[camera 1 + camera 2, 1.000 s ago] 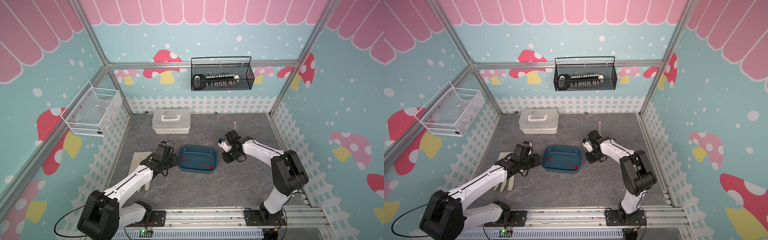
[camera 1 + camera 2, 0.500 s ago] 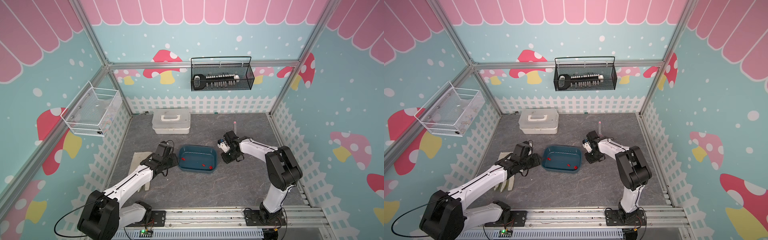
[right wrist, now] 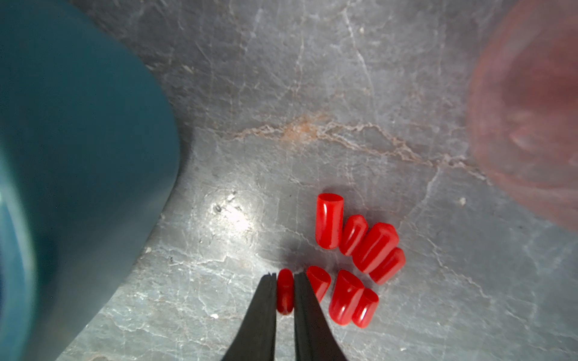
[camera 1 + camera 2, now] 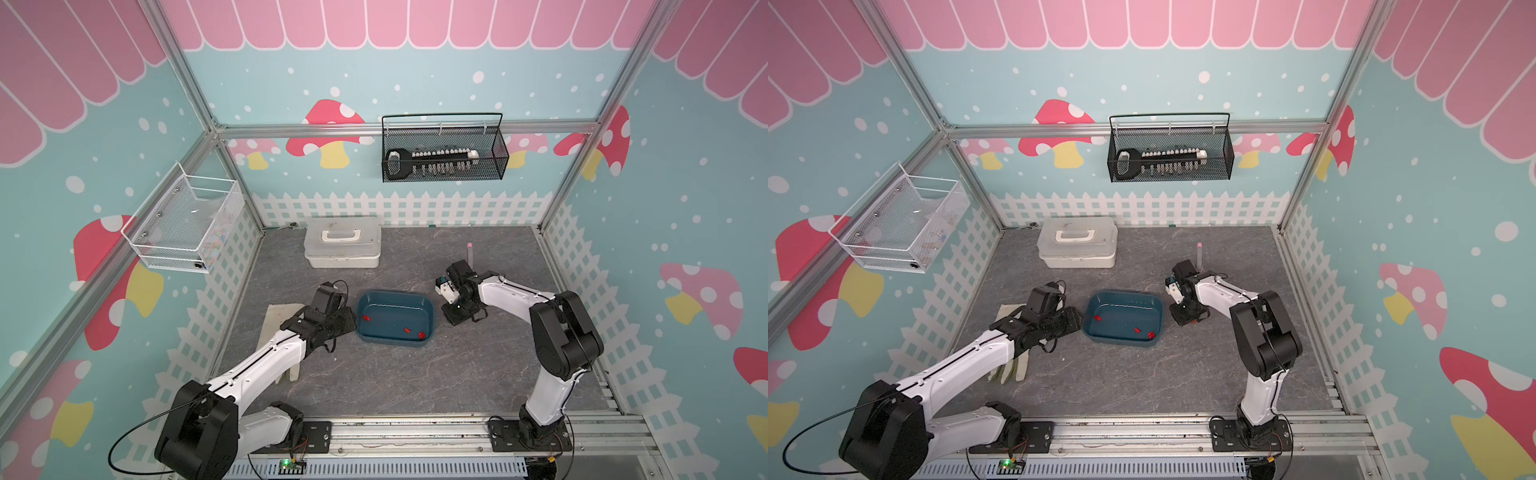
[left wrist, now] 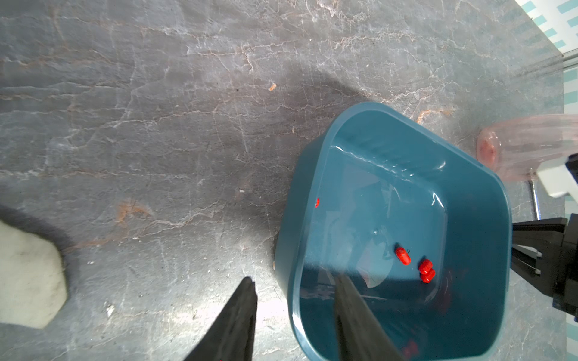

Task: Take the screw protection sleeves out of the storage box
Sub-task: Place the screw protection sleeve at the center of the board.

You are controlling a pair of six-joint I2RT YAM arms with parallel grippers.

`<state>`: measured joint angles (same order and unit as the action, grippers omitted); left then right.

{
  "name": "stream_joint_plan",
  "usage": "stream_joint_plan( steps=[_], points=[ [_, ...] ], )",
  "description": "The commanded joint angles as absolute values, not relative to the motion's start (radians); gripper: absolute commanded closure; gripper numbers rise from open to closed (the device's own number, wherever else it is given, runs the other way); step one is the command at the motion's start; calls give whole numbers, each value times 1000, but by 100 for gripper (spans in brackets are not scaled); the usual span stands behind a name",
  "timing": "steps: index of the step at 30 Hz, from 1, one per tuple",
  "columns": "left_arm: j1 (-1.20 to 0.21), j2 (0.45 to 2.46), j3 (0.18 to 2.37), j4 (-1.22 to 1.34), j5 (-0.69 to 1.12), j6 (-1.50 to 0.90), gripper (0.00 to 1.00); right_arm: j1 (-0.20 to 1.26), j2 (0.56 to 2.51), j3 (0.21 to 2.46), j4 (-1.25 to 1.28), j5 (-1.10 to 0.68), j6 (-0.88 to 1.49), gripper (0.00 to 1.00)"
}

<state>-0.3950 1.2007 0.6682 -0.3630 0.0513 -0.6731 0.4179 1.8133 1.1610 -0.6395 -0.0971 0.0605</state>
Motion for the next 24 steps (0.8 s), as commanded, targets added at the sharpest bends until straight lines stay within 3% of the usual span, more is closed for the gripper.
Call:
stream_joint_plan(
  steps=[1, 24],
  points=[
    [-400, 1204, 690, -370, 37, -662, 57, 411, 1826, 1187, -667, -91, 58, 83],
    [-400, 1226, 700, -374, 38, -662, 57, 412, 1752, 1204, -689, -91, 54, 78]
  ],
)
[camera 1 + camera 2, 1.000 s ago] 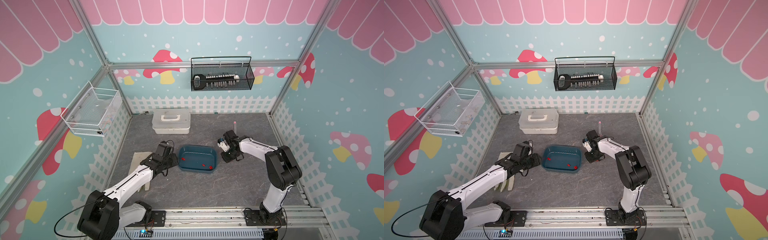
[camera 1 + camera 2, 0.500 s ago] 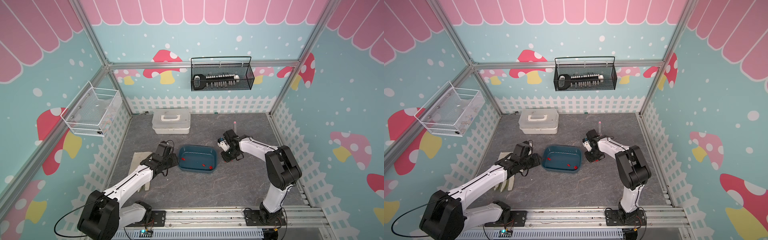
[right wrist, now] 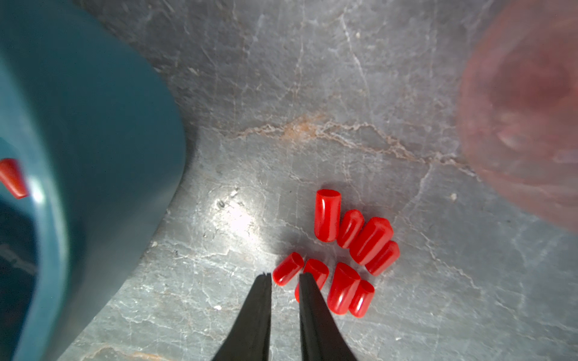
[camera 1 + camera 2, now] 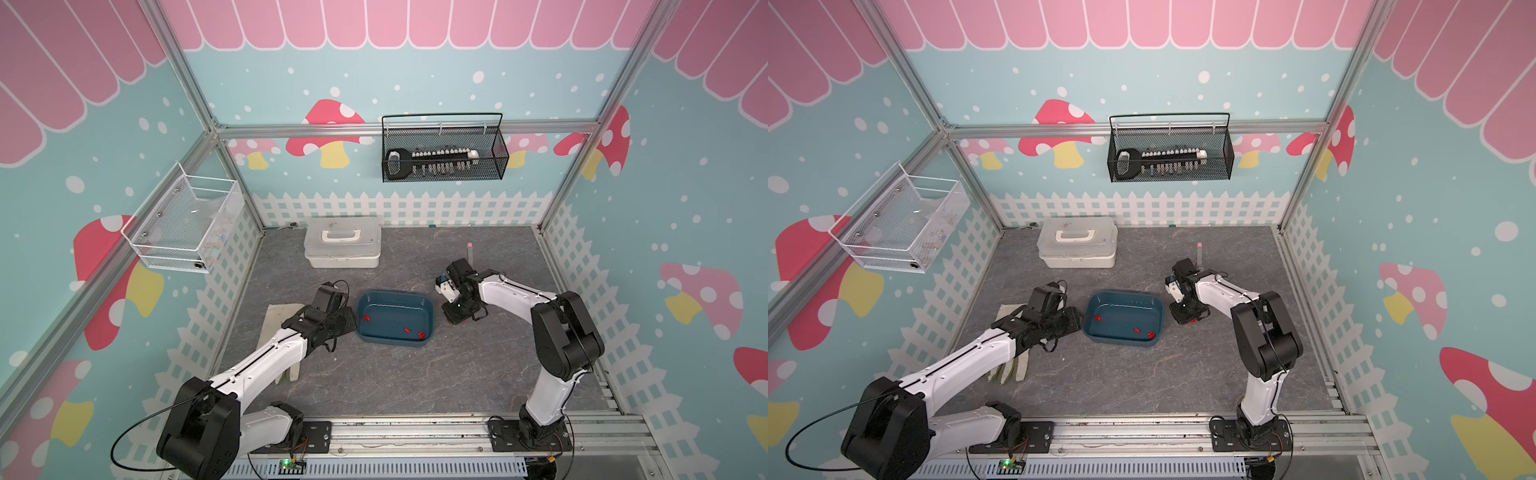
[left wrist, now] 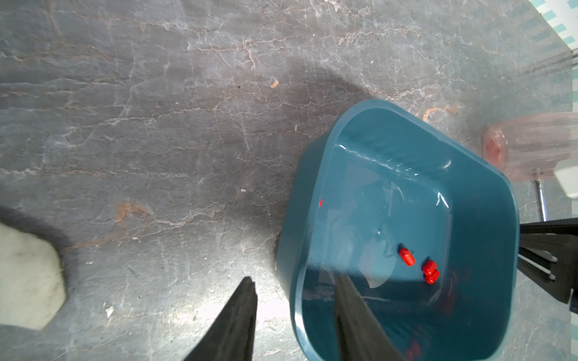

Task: Take the screw protection sleeves out of the storage box
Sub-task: Place the screw protection sleeve at the center of the board, then pick up the screw protection sleeve from the storage box.

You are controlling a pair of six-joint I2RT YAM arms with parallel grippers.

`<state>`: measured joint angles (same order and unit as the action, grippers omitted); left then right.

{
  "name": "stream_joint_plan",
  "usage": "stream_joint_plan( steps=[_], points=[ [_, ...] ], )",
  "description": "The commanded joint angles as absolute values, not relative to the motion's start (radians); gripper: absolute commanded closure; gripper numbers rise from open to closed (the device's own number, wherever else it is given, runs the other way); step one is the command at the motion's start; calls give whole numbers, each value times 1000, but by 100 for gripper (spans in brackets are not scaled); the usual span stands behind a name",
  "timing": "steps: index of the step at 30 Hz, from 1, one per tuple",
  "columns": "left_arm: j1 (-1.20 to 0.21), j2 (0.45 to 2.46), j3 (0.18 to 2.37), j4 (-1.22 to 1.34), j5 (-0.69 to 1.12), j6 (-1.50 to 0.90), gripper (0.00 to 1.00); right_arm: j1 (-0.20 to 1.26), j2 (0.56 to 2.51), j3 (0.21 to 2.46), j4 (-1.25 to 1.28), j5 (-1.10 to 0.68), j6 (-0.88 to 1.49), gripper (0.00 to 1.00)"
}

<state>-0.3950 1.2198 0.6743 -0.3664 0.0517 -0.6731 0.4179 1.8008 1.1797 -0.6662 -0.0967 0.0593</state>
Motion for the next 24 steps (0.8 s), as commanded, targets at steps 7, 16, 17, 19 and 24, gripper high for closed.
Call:
stream_joint_plan(
  steps=[7, 16, 17, 19, 24],
  points=[
    [-382, 1226, 693, -386, 18, -688, 57, 421, 1665, 1228, -719, -115, 22, 75],
    [-269, 1208, 618, -336, 111, -736, 62, 490, 1554, 1291, -723, -231, -35, 74],
    [-259, 1215, 614, -329, 125, -740, 63, 504, 1560, 1311, -726, -244, -41, 74],
    [-246, 1235, 615, -323, 143, -741, 63, 540, 1591, 1366, -738, -277, -56, 73],
    [-242, 1284, 633, -321, 168, -736, 63, 629, 1708, 1497, -749, -326, -81, 73]
  ],
)
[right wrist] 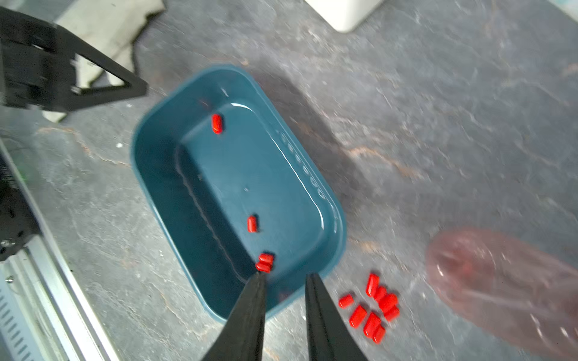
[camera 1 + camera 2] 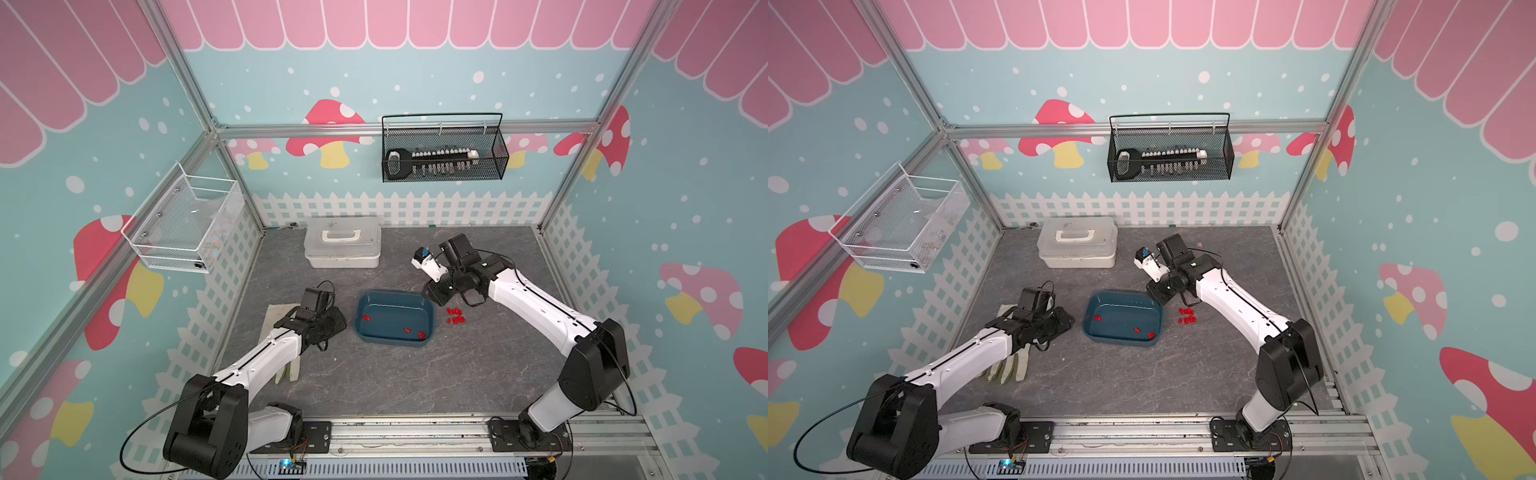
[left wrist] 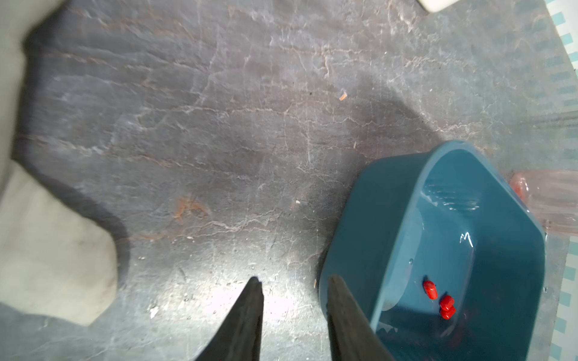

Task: Take the screw protection sleeves out of the storage box
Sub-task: Pick up the screw protection sleeve from the storage box.

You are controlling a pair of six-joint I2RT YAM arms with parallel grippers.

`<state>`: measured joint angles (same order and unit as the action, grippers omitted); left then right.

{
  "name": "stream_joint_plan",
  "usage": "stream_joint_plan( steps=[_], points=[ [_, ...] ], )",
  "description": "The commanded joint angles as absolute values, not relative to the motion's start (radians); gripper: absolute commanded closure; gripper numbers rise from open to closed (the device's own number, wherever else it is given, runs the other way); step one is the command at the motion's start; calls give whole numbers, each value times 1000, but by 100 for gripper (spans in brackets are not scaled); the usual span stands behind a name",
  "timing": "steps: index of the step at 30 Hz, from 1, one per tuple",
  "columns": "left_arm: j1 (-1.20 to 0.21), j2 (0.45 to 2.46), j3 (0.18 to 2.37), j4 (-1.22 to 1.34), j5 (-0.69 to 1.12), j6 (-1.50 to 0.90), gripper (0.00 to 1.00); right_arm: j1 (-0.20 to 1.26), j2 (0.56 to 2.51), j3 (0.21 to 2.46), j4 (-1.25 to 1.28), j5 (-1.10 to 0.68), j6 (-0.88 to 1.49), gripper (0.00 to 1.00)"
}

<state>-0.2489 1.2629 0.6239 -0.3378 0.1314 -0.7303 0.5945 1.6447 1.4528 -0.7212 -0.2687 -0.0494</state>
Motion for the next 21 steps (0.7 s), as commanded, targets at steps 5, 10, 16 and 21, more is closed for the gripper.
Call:
stream_joint_plan(
  steps=[5, 10, 16, 21],
  points=[
    [-242, 1299, 636, -310, 187, -732, 63, 689, 1845, 1590, -717, -352, -48, 73],
    [-242, 1283, 628, -304, 191, -727, 63, 733, 1983, 1672, -710, -357, -6, 73],
    [-243, 1261, 615, -294, 187, -731, 63, 764, 2068, 1724, -680, -372, 21, 74],
    [-242, 1261, 617, -291, 192, -727, 62, 799, 2137, 1767, -659, -345, 26, 74]
  ],
)
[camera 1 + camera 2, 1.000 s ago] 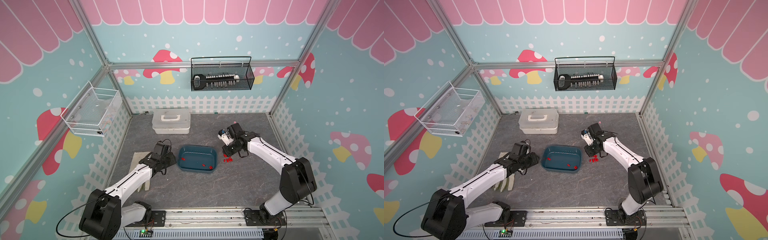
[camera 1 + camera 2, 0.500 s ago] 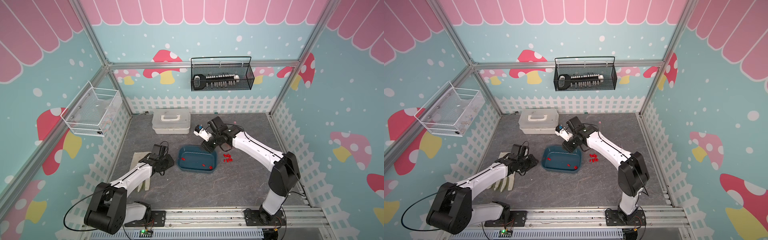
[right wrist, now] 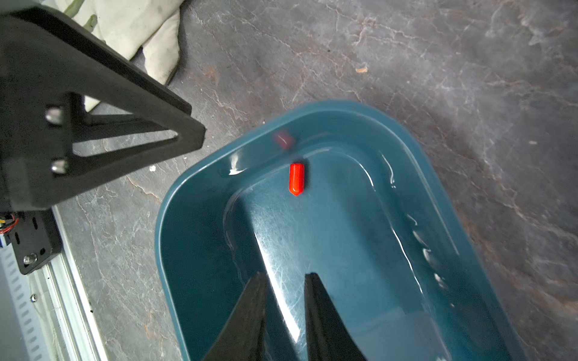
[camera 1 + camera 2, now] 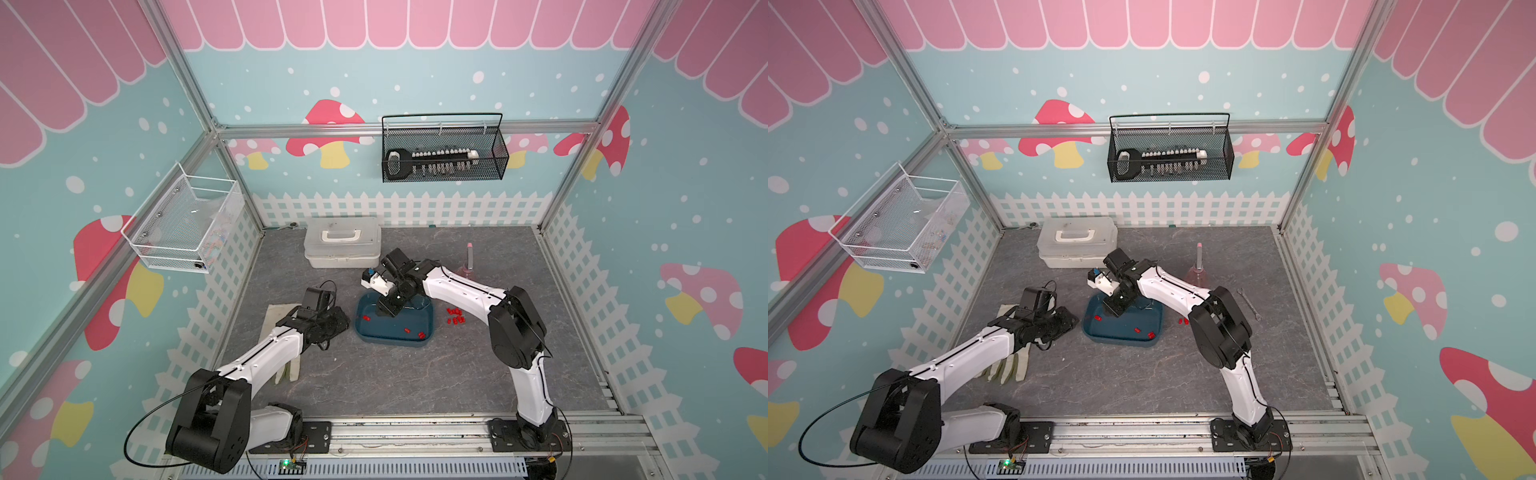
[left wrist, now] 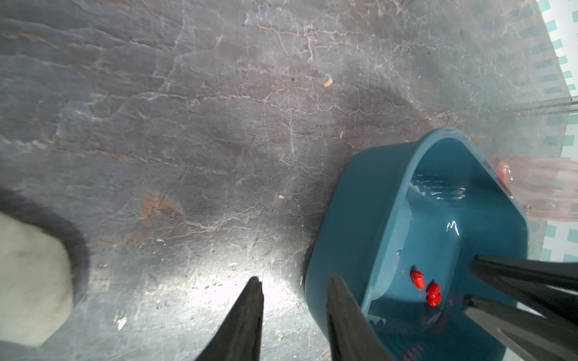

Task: Take the screw protection sleeves out of the storage box
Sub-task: Pick up the screw protection sleeve from the storage box.

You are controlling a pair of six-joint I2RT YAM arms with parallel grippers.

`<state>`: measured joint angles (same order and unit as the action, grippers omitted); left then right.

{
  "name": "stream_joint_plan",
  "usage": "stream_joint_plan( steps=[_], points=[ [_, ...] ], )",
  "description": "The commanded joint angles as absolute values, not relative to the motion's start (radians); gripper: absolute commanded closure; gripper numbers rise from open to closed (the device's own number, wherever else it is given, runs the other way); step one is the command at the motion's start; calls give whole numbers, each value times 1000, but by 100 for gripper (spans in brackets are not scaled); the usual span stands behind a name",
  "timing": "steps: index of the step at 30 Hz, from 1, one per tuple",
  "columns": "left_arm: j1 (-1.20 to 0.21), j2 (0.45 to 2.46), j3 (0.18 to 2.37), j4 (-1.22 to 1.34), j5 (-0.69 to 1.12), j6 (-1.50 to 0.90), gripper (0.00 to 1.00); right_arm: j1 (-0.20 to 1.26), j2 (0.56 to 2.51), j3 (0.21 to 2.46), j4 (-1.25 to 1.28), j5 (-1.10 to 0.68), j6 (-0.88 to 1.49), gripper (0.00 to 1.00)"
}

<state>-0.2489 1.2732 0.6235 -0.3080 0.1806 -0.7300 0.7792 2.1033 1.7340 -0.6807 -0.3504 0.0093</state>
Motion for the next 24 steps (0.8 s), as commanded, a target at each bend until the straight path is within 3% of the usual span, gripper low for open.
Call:
stream_joint_plan(
  steps=[1, 24],
  points=[
    [-242, 1253, 614, -291, 189, -728, 62, 805, 2156, 1776, -654, -330, 31, 73],
    [-249, 1227, 606, -289, 180, -726, 60, 827, 2305, 1816, -548, -275, 91, 66]
  ],
)
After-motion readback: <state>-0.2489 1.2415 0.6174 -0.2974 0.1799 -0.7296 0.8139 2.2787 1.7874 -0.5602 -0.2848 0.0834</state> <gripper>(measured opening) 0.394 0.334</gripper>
